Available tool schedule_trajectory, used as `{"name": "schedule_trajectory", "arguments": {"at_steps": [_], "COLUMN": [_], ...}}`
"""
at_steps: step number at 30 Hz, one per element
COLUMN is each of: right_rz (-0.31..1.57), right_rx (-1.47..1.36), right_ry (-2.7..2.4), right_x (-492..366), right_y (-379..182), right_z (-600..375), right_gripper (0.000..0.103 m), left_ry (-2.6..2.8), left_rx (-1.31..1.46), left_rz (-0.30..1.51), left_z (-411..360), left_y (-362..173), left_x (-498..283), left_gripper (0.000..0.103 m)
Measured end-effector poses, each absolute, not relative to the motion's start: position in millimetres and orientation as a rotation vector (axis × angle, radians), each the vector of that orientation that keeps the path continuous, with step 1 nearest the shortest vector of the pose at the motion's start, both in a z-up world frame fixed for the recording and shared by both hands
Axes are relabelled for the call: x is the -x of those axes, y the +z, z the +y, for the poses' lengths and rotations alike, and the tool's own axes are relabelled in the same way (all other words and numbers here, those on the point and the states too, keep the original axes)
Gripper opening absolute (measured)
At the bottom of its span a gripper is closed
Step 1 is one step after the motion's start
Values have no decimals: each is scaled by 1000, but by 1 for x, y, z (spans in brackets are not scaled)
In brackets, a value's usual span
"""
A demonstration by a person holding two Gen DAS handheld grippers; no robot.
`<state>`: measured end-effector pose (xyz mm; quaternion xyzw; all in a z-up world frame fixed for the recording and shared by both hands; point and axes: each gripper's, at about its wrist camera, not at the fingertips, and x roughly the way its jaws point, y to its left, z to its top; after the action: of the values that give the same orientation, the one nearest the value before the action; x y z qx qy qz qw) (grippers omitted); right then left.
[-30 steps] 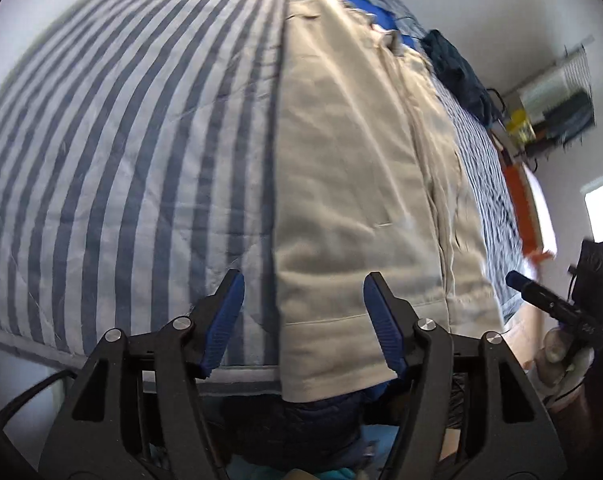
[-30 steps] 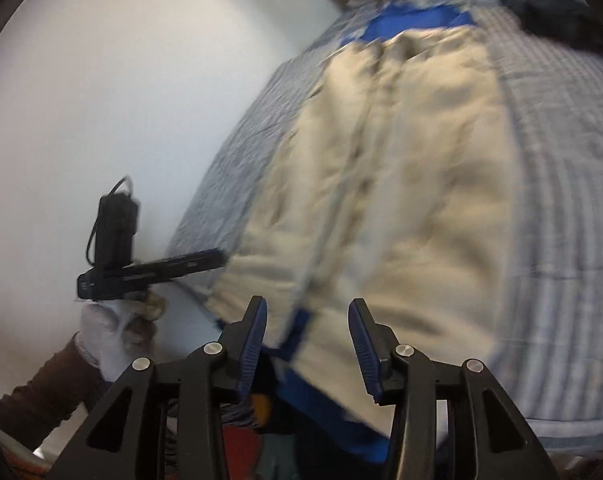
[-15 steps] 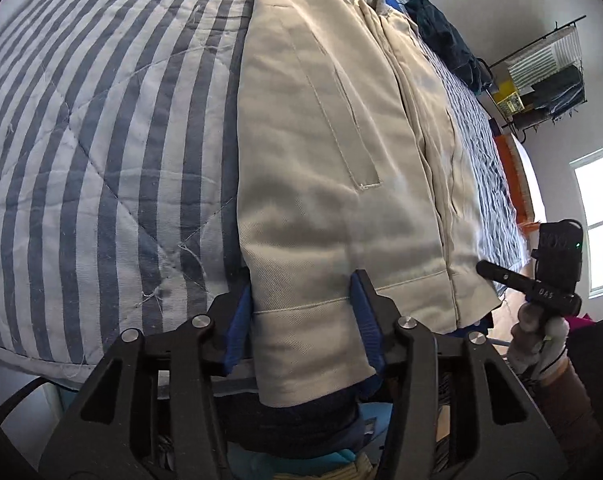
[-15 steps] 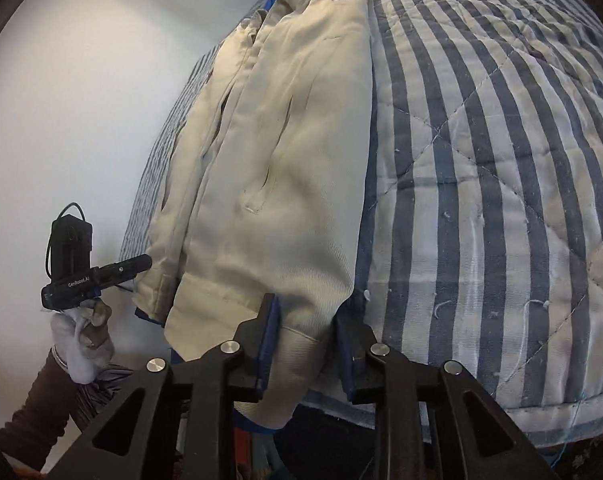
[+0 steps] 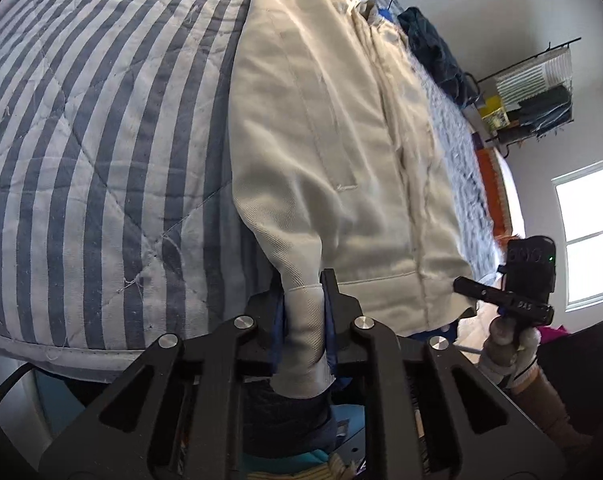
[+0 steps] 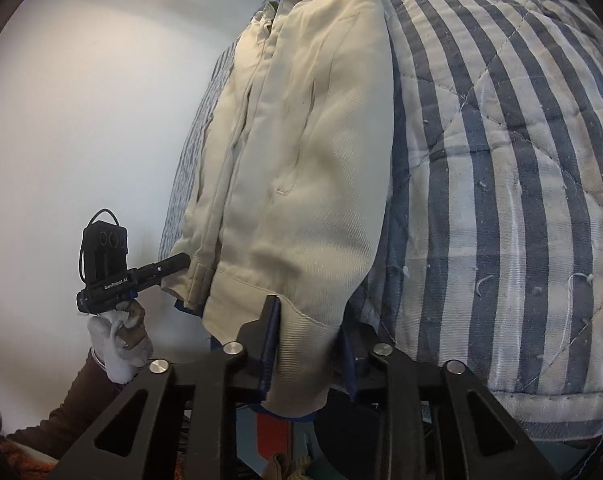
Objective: Fold large clothes
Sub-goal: 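Lift the hem with both grippers and fold it toward the blue collar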
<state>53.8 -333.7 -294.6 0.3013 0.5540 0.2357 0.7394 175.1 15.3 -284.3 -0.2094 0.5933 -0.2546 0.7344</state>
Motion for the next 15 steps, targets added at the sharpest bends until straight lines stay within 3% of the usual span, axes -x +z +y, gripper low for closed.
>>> {"name": "schedule_trajectory", "arguments": {"at_steps": [5, 15], "right_rz": [1110, 1069], "right_rx": [-770, -766], "right_ry": [561, 557], "right_x": [-54, -69], "right_y": [-274, -258], "right_z": [-340, -329], "right_gripper": [15, 13], "left_ry": [-613, -616], "left_rx": [547, 641], "left_rz": [1237, 1200], "left_z": [18, 27], "left_y": [-259, -245], "left_x": [-175, -186], "left_gripper": [12, 11]}}
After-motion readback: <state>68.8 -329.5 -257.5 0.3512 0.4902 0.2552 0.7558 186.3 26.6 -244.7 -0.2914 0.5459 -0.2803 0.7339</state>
